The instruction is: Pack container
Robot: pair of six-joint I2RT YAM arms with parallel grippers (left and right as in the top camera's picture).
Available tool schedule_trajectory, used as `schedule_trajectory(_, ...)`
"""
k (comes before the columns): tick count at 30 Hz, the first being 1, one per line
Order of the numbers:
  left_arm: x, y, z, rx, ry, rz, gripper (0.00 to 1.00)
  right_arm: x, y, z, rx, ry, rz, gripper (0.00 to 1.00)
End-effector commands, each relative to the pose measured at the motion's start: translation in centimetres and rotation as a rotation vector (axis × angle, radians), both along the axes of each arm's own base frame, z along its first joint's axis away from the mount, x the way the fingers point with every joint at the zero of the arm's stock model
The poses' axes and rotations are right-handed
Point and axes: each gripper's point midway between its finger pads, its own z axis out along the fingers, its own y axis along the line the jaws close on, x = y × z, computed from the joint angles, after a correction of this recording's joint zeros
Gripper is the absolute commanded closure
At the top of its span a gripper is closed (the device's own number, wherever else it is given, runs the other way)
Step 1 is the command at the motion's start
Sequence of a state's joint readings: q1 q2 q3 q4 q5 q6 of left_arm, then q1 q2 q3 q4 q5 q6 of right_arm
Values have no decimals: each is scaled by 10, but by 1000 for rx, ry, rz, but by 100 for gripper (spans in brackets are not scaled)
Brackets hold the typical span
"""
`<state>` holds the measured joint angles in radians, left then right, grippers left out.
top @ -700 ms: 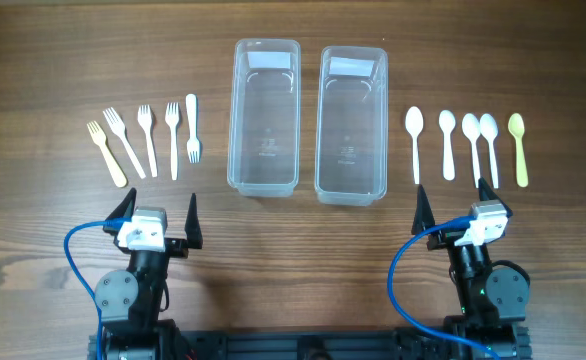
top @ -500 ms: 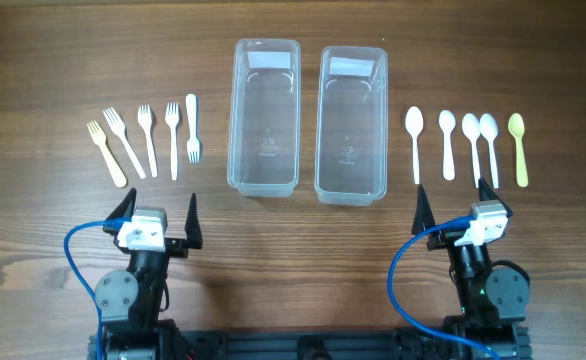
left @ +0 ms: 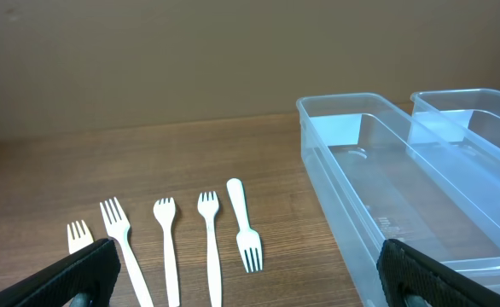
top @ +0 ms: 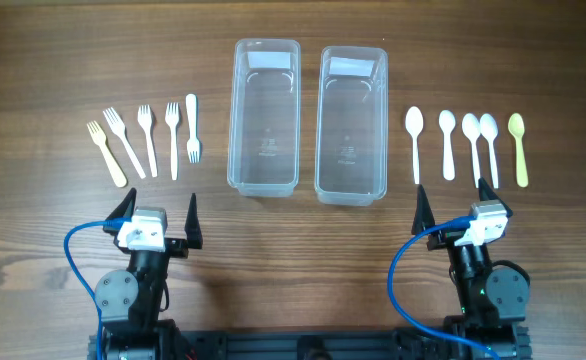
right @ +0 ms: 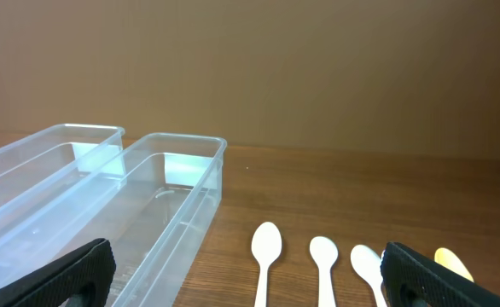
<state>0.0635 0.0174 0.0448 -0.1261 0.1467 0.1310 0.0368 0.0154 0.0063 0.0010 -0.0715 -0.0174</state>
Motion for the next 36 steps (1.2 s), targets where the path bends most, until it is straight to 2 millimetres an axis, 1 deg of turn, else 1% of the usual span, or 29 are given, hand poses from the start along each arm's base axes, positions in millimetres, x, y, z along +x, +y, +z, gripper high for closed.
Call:
schedule_trajectory(1, 0, 0, -2, 23, -7, 1, 0, 0, 2, 1, -6, -8, 11, 0)
schedule_trajectory(8, 0, 0, -2, 23, -7, 1, 0, 0, 2, 1, -8, -9, 10, 0)
schedule_trajectory(11, 0, 0, -2, 23, -7, 1, 0, 0, -4, 1, -44, -11, -26, 0)
schedule_trajectory(14, 0, 0, -2, 23, -7, 1, 0, 0, -4, 6, -67, -33, -27, 0)
schedule_trajectory(17, 0, 0, -2, 23, -7, 1, 0, 0, -5, 11, -12, -48, -29, 0)
schedule_trajectory(20, 0, 0, -2, 23, -7, 1, 0, 0, -18, 16, 144, -48, -102, 0)
schedule_trajectory(21, 0, 0, -2, 23, -7, 1, 0, 0, -19, 18, 154, -50, -107, 0)
schedule_trajectory(23, 0, 0, -2, 23, -7, 1, 0, 0, -21, 26, 117, -56, -119, 0)
schedule_trajectory(26, 0, 0, -2, 23, -7, 1, 0, 4, -20, 39, -8, -53, -122, 0)
schedule_trajectory(29, 0, 0, -2, 23, -7, 1, 0, 17, -21, 56, -71, -21, -125, 0)
schedule_trajectory(31, 0, 0, -2, 23, -7, 1, 0, 36, -20, 74, -82, 8, -122, 0)
schedule_trajectory(33, 0, 0, -2, 23, -7, 1, 0, 56, -18, 89, -85, 41, -118, 0)
schedule_trajectory(34, 0, 0, -2, 23, -7, 1, 0, 73, -18, 102, -88, 65, -117, 0)
schedule_trajectory(36, 0, 0, -2, 23, -7, 1, 0, 100, -15, 120, -90, 106, -105, 0)
